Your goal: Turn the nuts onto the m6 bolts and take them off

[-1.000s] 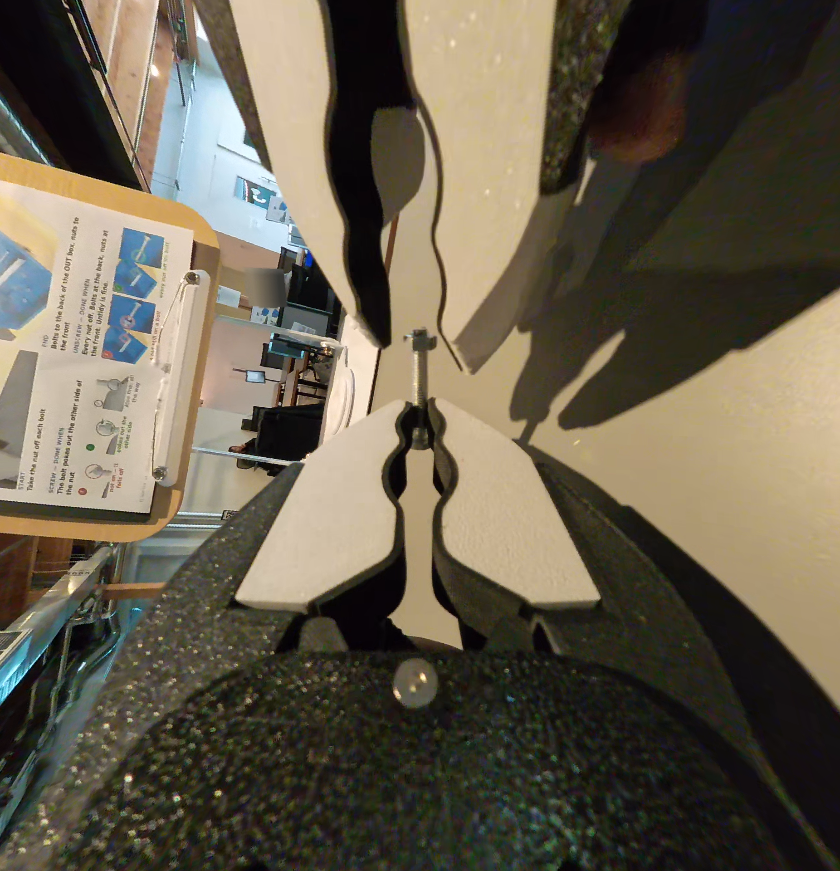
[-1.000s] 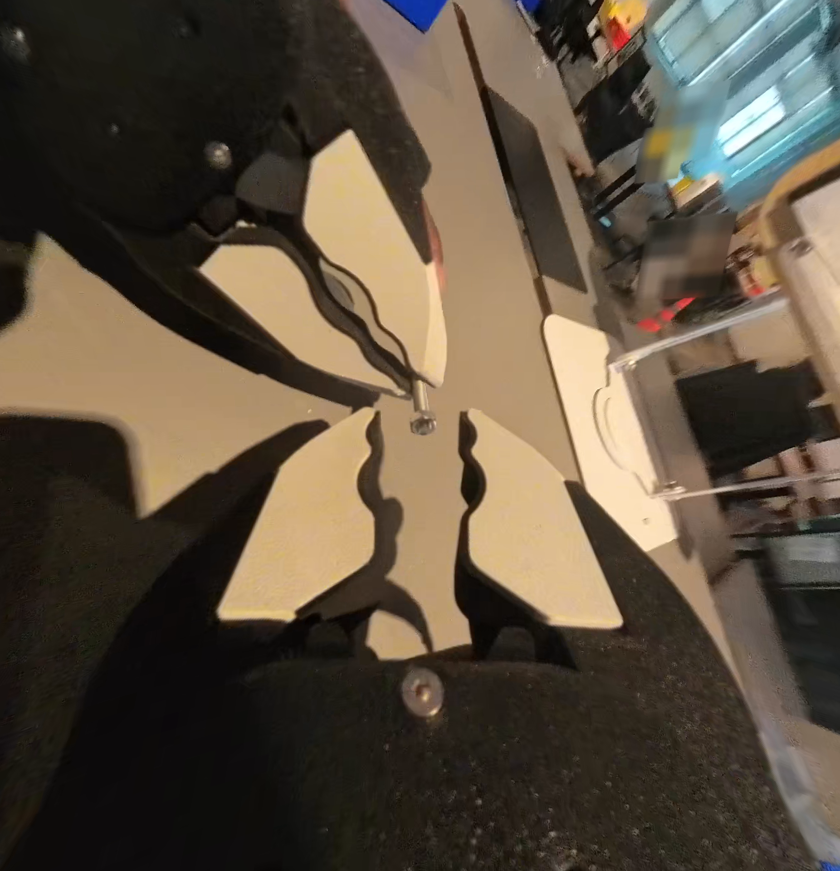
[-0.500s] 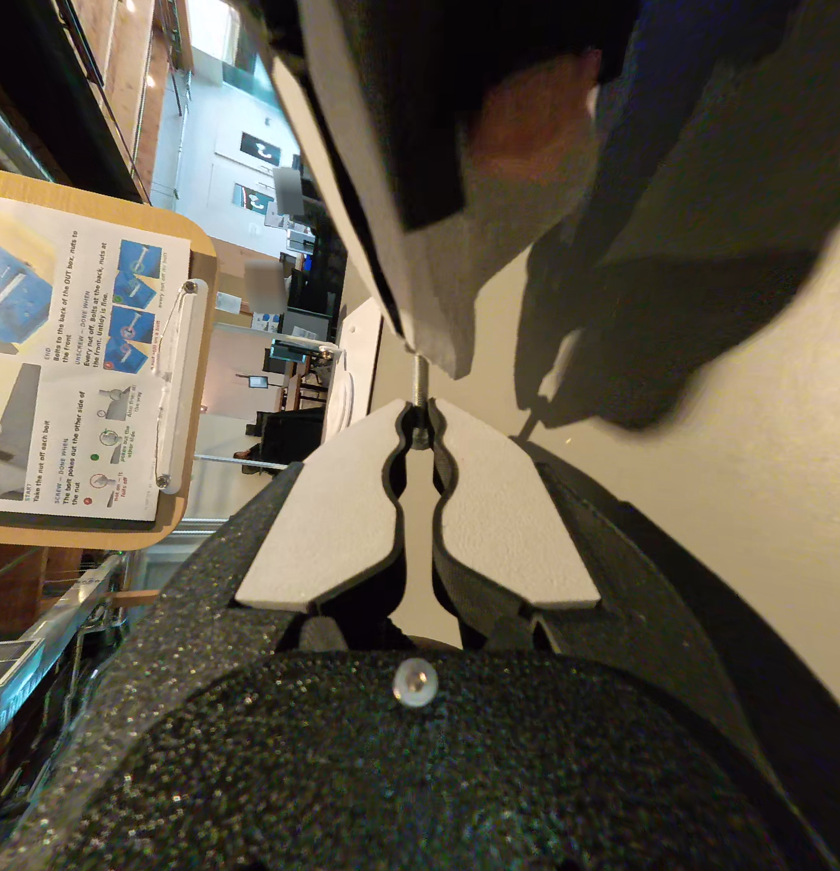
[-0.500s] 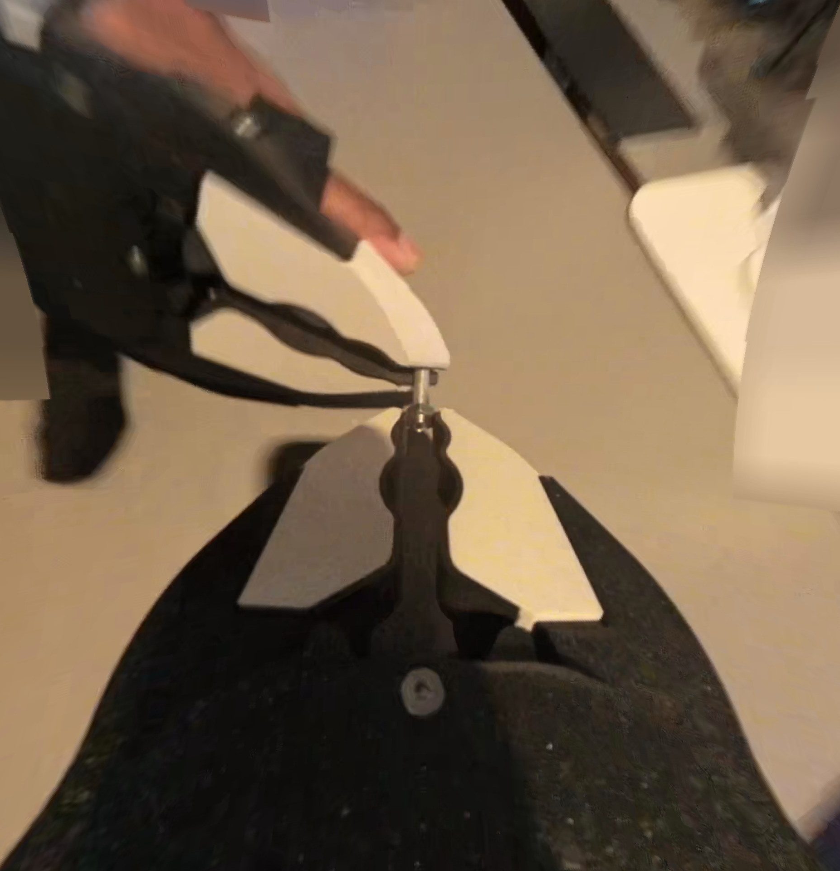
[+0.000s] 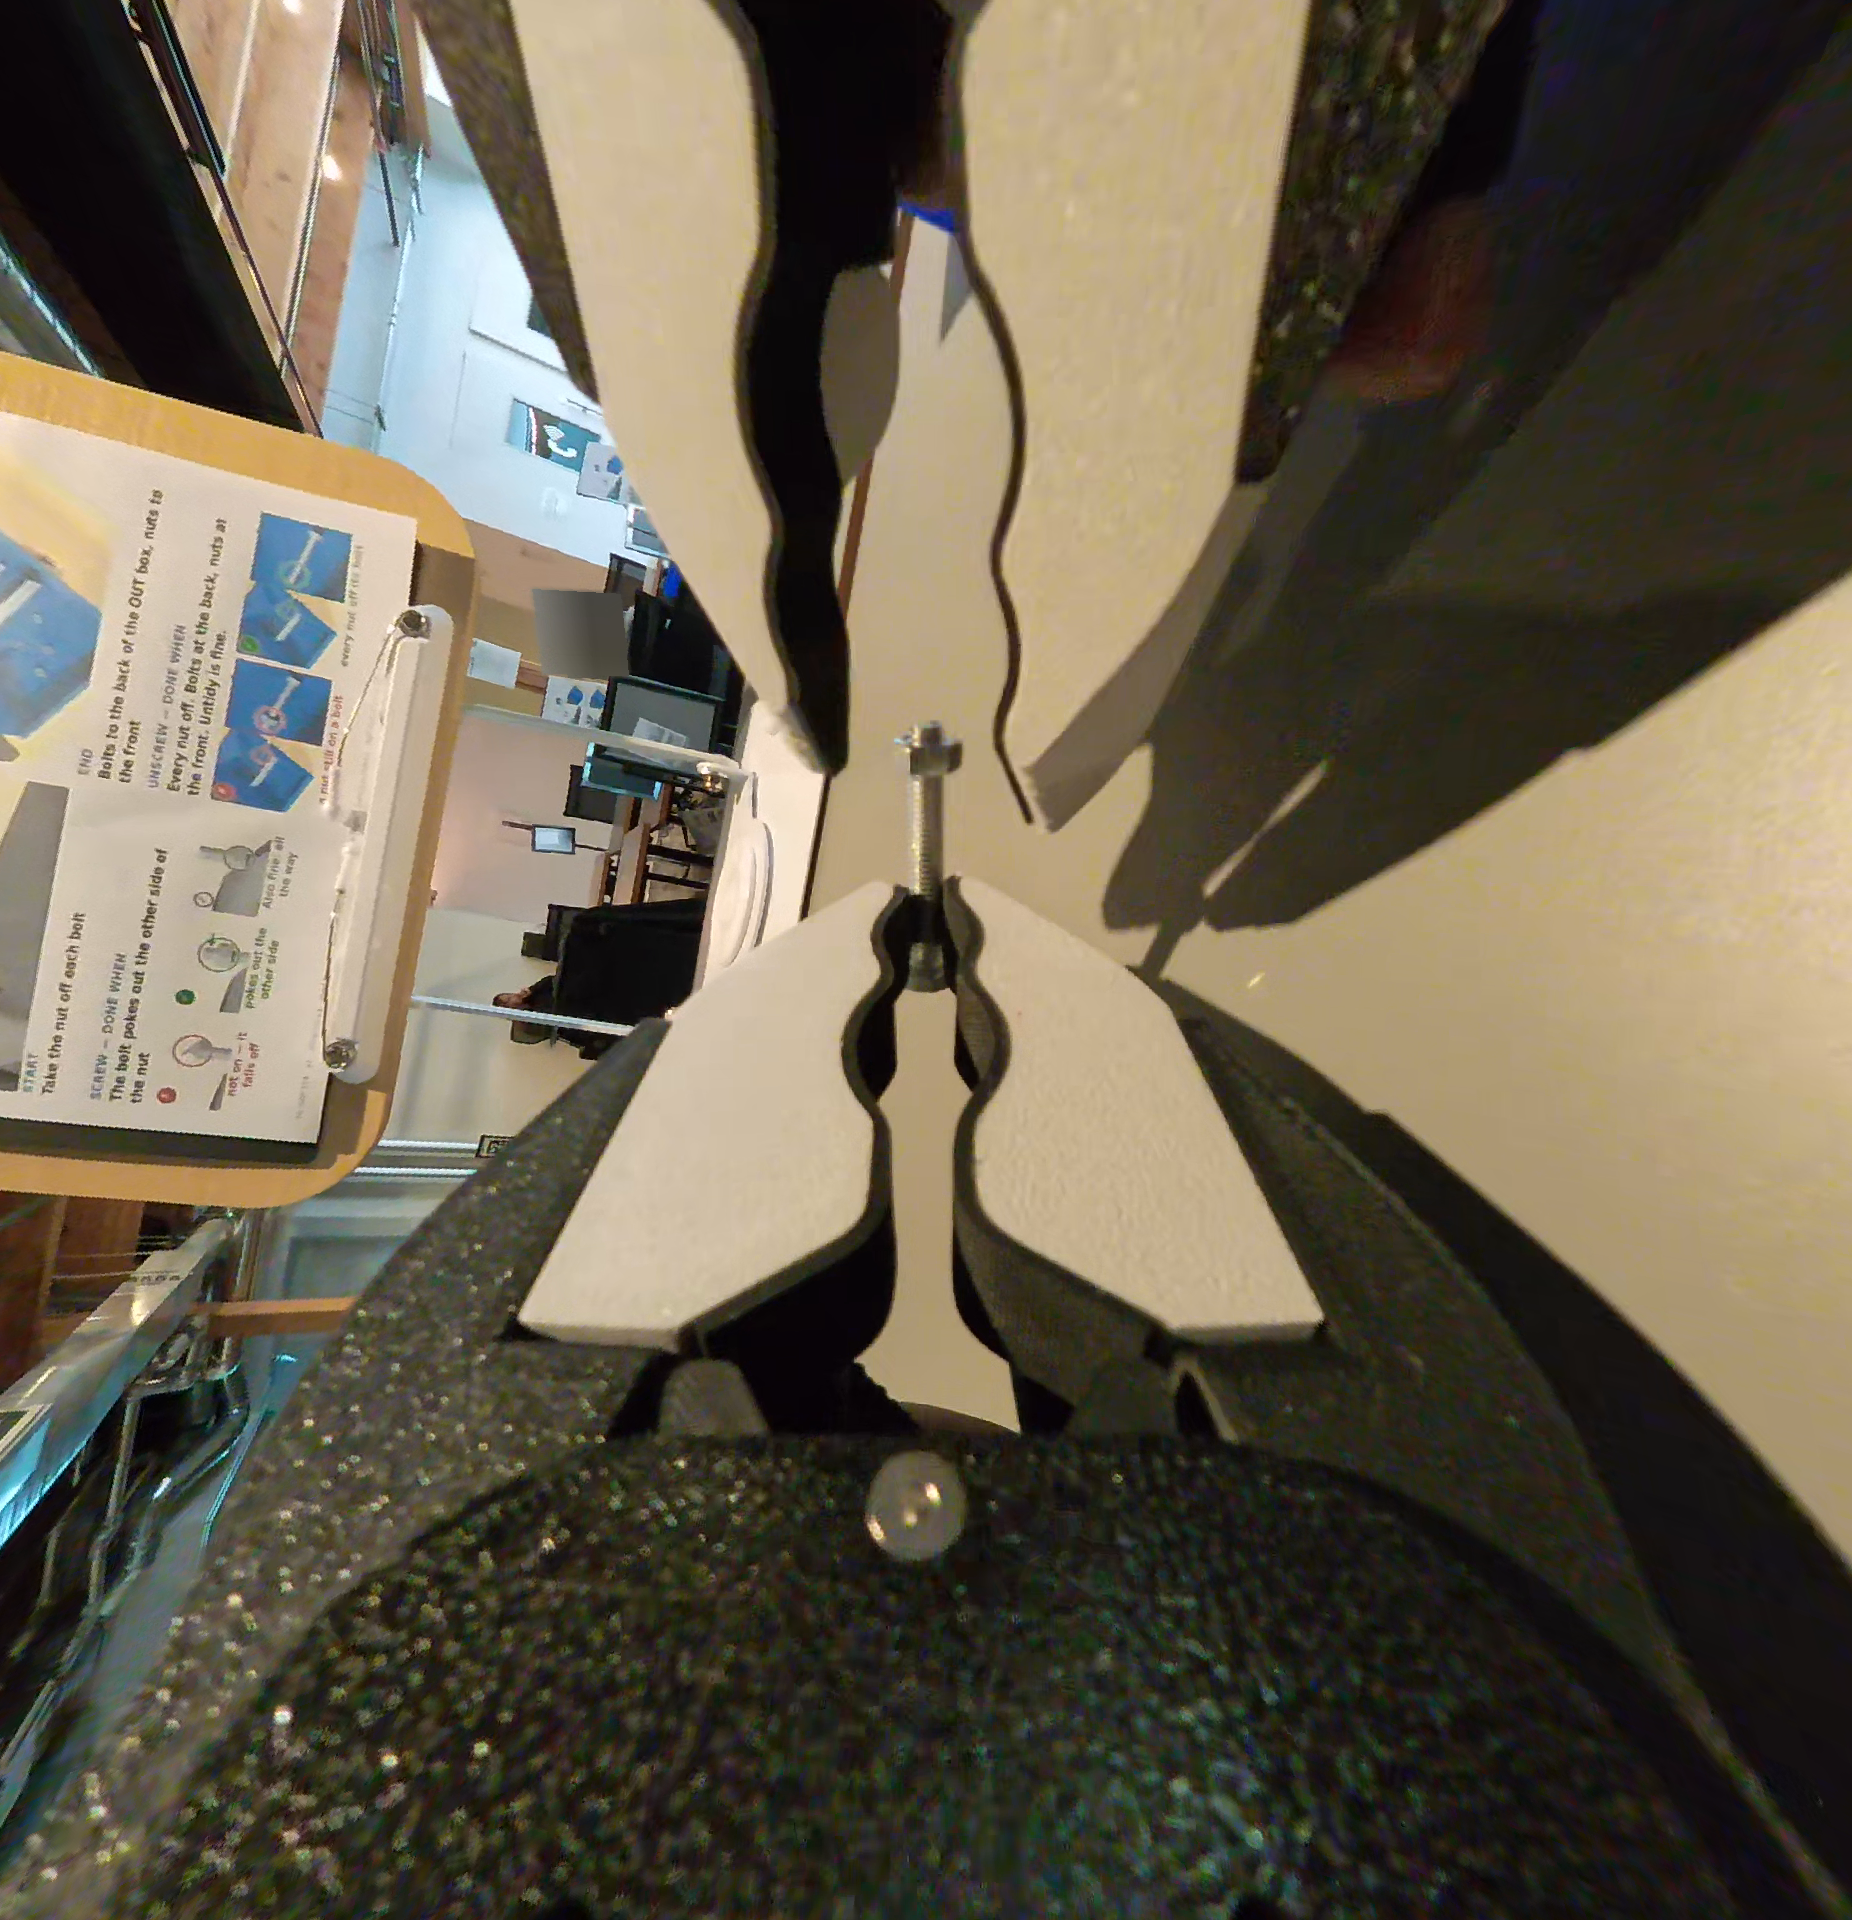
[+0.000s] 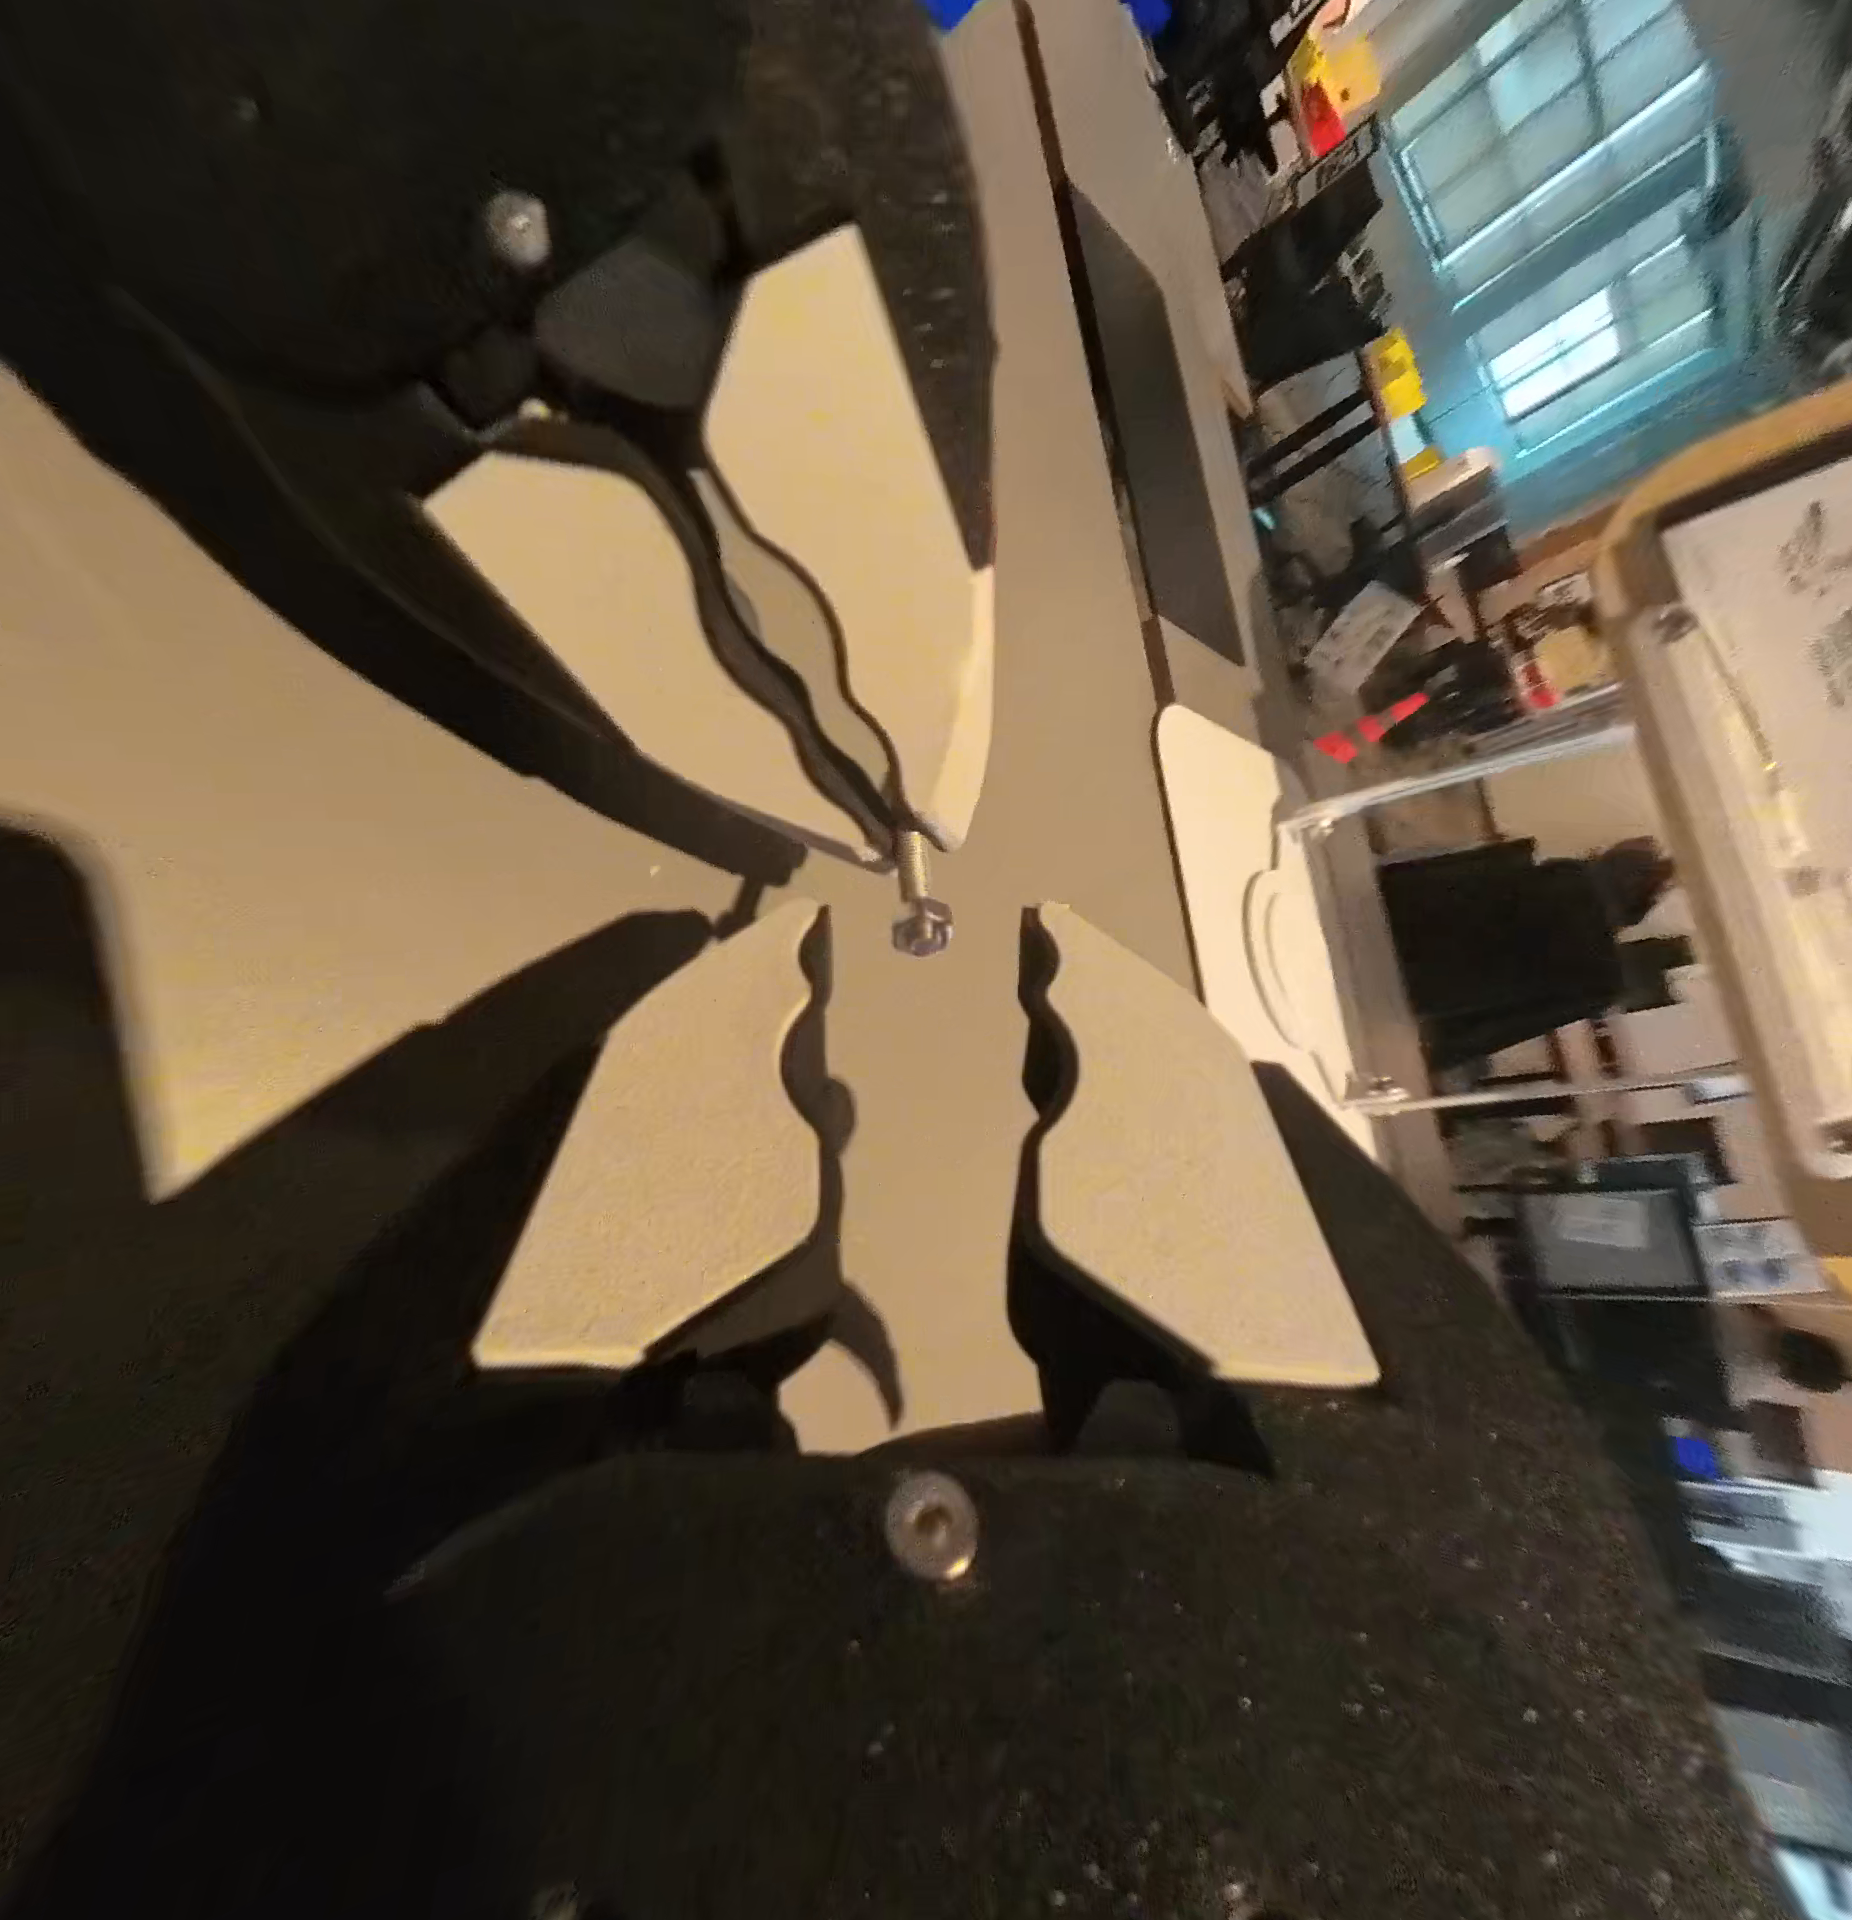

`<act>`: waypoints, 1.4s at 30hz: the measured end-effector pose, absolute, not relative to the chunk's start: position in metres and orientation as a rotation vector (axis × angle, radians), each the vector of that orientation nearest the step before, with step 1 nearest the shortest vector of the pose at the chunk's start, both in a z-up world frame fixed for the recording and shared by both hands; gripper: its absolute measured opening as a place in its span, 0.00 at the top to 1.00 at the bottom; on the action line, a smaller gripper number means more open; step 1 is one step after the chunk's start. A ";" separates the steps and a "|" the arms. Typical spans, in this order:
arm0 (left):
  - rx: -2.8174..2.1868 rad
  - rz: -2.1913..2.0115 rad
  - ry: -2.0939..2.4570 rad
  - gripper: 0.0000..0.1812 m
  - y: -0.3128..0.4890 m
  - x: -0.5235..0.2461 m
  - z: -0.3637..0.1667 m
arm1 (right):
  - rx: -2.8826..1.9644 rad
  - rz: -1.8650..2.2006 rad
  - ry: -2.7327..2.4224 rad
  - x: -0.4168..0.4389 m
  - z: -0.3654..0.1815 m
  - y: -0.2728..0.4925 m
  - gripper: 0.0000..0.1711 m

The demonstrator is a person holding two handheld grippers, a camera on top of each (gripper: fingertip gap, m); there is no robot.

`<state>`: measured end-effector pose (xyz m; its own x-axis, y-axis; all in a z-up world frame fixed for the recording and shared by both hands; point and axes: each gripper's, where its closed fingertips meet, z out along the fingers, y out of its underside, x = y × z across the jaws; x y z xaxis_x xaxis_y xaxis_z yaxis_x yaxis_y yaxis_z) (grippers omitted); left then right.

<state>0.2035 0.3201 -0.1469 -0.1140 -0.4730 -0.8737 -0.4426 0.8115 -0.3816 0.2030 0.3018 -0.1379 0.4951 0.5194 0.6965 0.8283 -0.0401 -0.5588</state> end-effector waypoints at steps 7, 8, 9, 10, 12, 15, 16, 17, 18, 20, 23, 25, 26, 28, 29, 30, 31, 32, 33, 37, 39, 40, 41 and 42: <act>-0.709 -0.009 1.744 0.97 0.321 0.203 -0.148 | -1.815 -0.330 -1.113 0.206 -0.144 0.302 0.94; -0.706 -0.001 1.746 0.97 0.322 0.203 -0.149 | -1.906 -0.216 -1.035 0.205 -0.145 0.302 0.94; -0.702 0.007 1.744 0.97 0.322 0.203 -0.148 | -2.002 -0.067 -0.926 0.203 -0.146 0.301 0.94; -0.702 0.006 1.740 0.97 0.323 0.202 -0.147 | -2.086 0.114 -0.792 0.200 -0.145 0.300 0.94; -0.703 -0.011 1.729 0.97 0.322 0.202 -0.145 | -2.172 0.464 -0.560 0.194 -0.141 0.296 0.94; -0.703 -0.011 1.732 0.97 0.321 0.203 -0.146 | -2.115 0.567 -0.557 0.196 -0.136 0.296 0.90; -0.702 -0.011 1.735 0.97 0.321 0.203 -0.146 | -2.082 0.486 -0.604 0.200 -0.135 0.299 0.84; -0.705 -0.014 1.734 0.97 0.321 0.203 -0.146 | -2.046 0.372 -0.667 0.204 -0.135 0.301 0.81; -0.709 -0.019 1.732 0.97 0.321 0.203 -0.146 | -2.004 0.242 -0.745 0.208 -0.134 0.302 0.79; -0.715 -0.023 1.733 0.97 0.322 0.203 -0.146 | -1.888 -0.022 -0.925 0.211 -0.133 0.302 0.78; -0.716 -0.029 1.733 0.97 0.321 0.204 -0.146 | -1.708 -0.308 -1.153 0.207 -0.135 0.298 0.80; -0.714 -0.028 1.736 0.97 0.321 0.204 -0.147 | -1.639 -0.380 -1.230 0.201 -0.138 0.296 0.82; -0.714 -0.028 1.736 0.97 0.321 0.204 -0.147 | -1.615 -0.414 -1.248 0.200 -0.139 0.296 0.83; -0.715 -0.030 1.737 0.97 0.321 0.204 -0.147 | -1.580 -0.497 -1.271 0.202 -0.138 0.298 0.84; -0.713 -0.031 1.739 0.97 0.320 0.204 -0.147 | -1.568 -0.534 -1.281 0.204 -0.139 0.299 0.86; -0.711 -0.033 1.741 0.97 0.320 0.204 -0.147 | -1.557 -0.565 -1.288 0.205 -0.139 0.300 0.87; -0.707 -0.033 1.743 0.97 0.319 0.204 -0.148 | -1.552 -0.585 -1.291 0.205 -0.140 0.300 0.90; -0.704 -0.027 1.748 0.97 0.318 0.204 -0.148 | -1.563 -0.587 -1.288 0.205 -0.140 0.301 0.93; -0.701 -0.015 1.751 0.97 0.319 0.204 -0.149 | -1.596 -0.564 -1.274 0.206 -0.142 0.301 0.93; -0.697 0.026 1.744 0.97 0.323 0.203 -0.148 | -1.927 -0.166 -0.995 0.204 -0.147 0.302 0.94; -0.689 0.047 1.745 0.97 0.325 0.202 -0.148 | -2.112 0.185 -0.723 0.199 -0.149 0.300 0.94; -0.687 0.047 1.743 0.97 0.324 0.202 -0.148 | -2.164 0.366 -0.593 0.196 -0.148 0.299 0.94; -0.689 0.040 1.739 0.97 0.324 0.203 -0.147 | -2.181 0.513 -0.500 0.195 -0.146 0.298 0.93; -0.693 0.032 1.734 0.97 0.323 0.203 -0.146 | -2.174 0.609 -0.445 0.195 -0.145 0.298 0.93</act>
